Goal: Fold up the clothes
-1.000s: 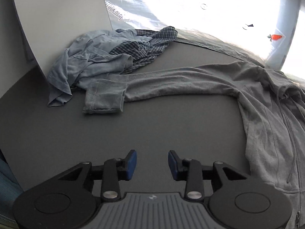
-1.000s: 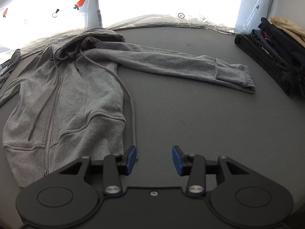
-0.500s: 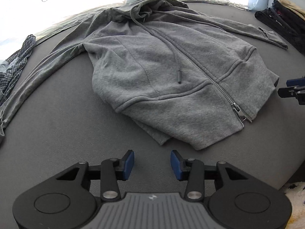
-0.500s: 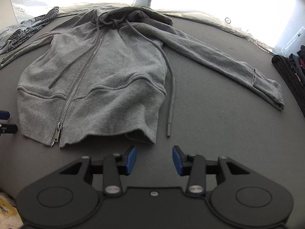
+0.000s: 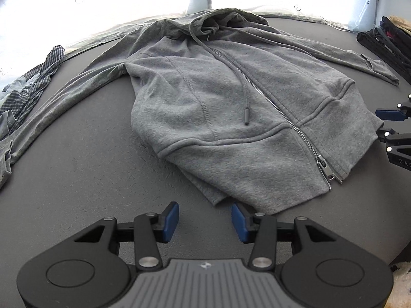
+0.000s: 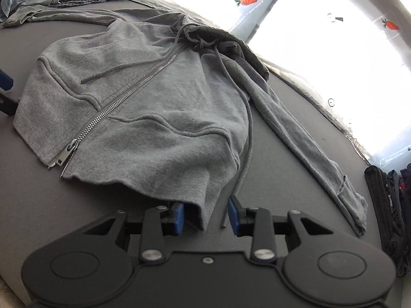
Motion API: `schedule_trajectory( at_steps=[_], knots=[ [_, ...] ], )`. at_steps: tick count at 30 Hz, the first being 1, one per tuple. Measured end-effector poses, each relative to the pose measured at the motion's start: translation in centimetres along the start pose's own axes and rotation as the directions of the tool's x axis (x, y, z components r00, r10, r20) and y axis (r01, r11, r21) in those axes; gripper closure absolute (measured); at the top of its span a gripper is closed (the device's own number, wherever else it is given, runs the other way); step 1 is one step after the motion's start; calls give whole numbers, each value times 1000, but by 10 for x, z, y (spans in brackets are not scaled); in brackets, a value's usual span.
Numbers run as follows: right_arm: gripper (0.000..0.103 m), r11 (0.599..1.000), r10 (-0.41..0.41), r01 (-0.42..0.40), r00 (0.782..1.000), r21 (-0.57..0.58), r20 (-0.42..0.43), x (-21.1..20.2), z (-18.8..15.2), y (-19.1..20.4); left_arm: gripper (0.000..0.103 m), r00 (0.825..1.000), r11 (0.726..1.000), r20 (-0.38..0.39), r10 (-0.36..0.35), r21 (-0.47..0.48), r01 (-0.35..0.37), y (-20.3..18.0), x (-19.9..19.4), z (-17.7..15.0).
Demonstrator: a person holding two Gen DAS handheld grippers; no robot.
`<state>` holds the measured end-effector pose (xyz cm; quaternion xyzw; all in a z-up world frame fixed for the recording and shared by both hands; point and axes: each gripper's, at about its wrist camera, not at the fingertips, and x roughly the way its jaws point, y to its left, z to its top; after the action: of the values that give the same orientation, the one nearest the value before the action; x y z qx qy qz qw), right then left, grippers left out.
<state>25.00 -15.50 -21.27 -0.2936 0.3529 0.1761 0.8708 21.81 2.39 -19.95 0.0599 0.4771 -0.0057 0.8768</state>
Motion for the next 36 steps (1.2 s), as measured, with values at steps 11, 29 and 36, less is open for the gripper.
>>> schedule_trajectory(
  at_steps=[11,29,36],
  knots=[
    [90,994,19,-17,1000,109,-23,11,0,-16,74,995,999,86,48,-11,-47,-9,12,6],
    [102,985,-85,57,981,163,173,-66,20,-44,97,951,946,255,174,-312,-89,49,-107,18],
    [102,984,-1,-13,997,178,76,-58,-2,-23,97,984,921,105,143,-379,-93,50,-77,-14]
  ],
)
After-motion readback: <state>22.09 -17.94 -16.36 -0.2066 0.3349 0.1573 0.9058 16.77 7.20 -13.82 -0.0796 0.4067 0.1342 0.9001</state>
